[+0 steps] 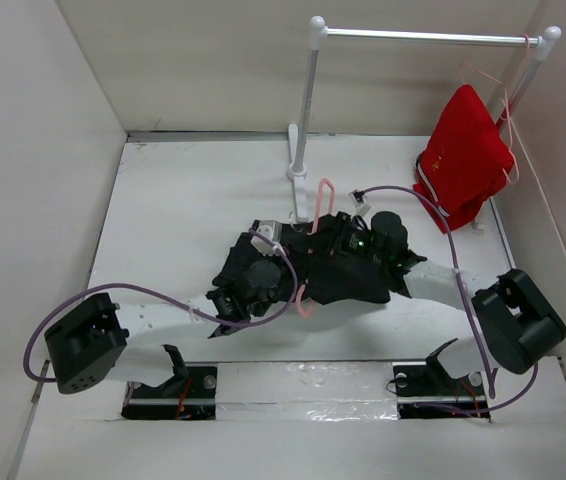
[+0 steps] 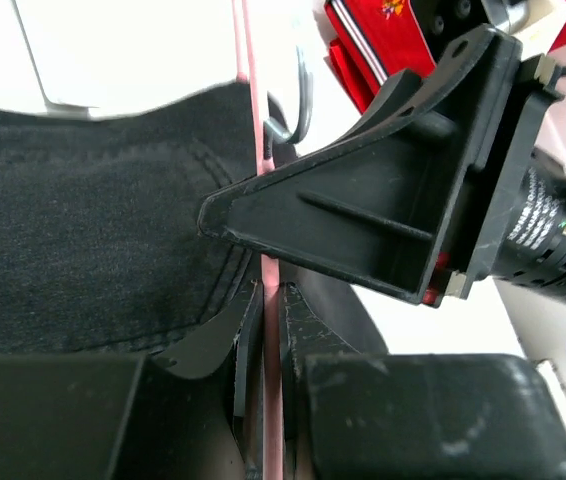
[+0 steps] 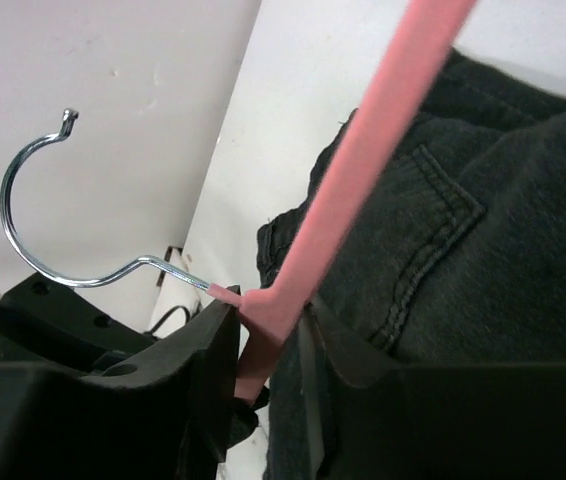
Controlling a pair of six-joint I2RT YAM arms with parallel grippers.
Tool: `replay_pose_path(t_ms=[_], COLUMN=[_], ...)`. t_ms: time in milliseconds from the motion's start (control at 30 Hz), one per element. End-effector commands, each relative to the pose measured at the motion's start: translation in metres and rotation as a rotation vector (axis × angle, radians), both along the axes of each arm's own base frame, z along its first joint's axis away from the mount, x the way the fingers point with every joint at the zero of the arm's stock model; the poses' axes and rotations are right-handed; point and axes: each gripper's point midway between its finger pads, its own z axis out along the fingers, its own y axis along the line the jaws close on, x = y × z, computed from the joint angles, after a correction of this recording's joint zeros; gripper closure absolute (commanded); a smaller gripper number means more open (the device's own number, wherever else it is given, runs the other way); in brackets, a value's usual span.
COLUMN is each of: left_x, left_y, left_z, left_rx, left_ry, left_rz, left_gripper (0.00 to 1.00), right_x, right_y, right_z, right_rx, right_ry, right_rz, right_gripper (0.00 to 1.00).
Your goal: Place the trousers on the hanger
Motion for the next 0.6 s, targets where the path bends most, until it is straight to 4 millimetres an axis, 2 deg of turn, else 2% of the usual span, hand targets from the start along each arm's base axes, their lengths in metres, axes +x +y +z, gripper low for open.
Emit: replay_pose_path(t_ms=[0,100,200,267,300,367,400,500,567], left_x=[0.004,0.001,0.001,0.001,-0.001,-0.004,-0.004,-0.011,-0.014], left_y=[-0.017,-0.019,-0.012,-0.008,-0.004,0.005,0.005,0.024,0.032], left_z=[0.067,0.075,0.085,0.089,0.099,0.111,0.111,0.136,0.141], left_rx=[-0.146,-0.114,-0.095,-0.085,-0.093,-0.083,-0.081,-0.125,-0.117], left_ry=[-0.135,-0.177,-0.207,-0.217,-0.234,-0.263,-0.264,-0.295,-0.298], left_rz=[-0.03,-0.068,-0.056,-0.05,-0.049,-0.049,-0.046,-0.025,-0.022], left_gripper=[1.0,1.0,0.99,0.88,0.79,0.7,0.68,0.64,0.64], right_x=[0.0,0.002,0.001,-0.001,0.002,0.007,0.007,0.013,0.022], right_y=[0.009,0.005,0.007,0.003,-0.001,-0.006,-0.006,-0.018,-0.031], right_z=[0.03,0.043,0.063,0.084,0.093,0.113,0.115,0.145,0.164], right_rx=[0.085,0.165,0.212,0.273,0.303,0.341,0.351,0.445,0.494], right_ry=[-0.076,-0.082,-0.086,-0.115,-0.107,-0.124,-0.118,-0.135,-0.177], right_rz=[0.046,0.036,0.074,0.079,0.067,0.058,0.059,0.05,0.034], right_gripper=[0.81,0.89,0.96,0.99,1.0,1.0,1.0,1.0,1.0])
